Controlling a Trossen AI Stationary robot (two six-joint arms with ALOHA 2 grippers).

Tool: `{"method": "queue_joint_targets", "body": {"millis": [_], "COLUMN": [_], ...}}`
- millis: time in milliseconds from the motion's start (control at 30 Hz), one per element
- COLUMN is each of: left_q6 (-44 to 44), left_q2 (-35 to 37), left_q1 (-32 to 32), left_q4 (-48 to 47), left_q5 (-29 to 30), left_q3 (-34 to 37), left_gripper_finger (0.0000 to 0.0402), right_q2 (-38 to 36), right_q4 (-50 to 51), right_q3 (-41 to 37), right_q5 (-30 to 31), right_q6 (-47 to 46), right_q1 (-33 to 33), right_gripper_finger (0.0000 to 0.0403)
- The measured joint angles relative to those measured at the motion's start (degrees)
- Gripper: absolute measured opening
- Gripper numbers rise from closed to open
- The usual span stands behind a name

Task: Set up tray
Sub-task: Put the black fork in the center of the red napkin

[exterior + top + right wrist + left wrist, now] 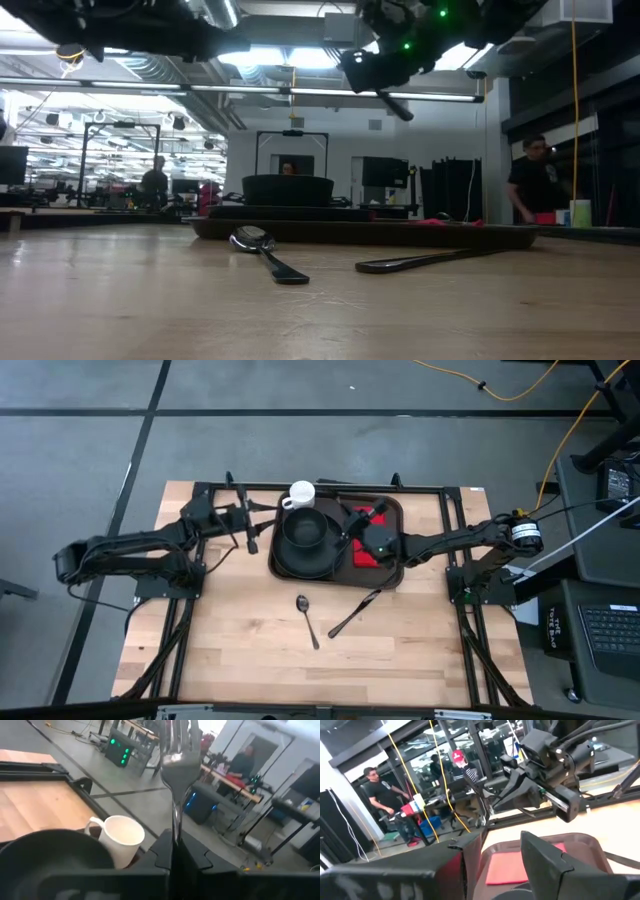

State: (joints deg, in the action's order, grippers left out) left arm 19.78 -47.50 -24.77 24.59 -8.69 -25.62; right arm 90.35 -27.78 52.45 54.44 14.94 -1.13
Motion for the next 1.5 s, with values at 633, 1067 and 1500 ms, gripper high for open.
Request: {"method": "queue_joint_targets", "body": {"millis": [633,1067,1500], "left_q6": [-3.2,-4.9,-8.7], "left_q2": [2.0,2.0,2.0], "left_q1": [0.0,0.0,0.0], "left_q4": [-1.0,-6.9,-6.4], "left_q5": [0.0,0.0,0.0], "left_q3": [2.9,2.9,2.9], "left_gripper_finger": [0.0129,0.0129,0.0129], "right_q2": [0.0,0.0,0.0], "right_q4": [57.1,64.0,59.6], "right_q3": [20.6,19.7,6.3], "right_q5": [-15.8,-16.8,-20.9], "right_q6": [-44.4,-61.0,-76.7], "right_q1": [-6.9,-8.2,-8.8], "right_gripper_finger": [0.0015,0.0015,0.0015]}}
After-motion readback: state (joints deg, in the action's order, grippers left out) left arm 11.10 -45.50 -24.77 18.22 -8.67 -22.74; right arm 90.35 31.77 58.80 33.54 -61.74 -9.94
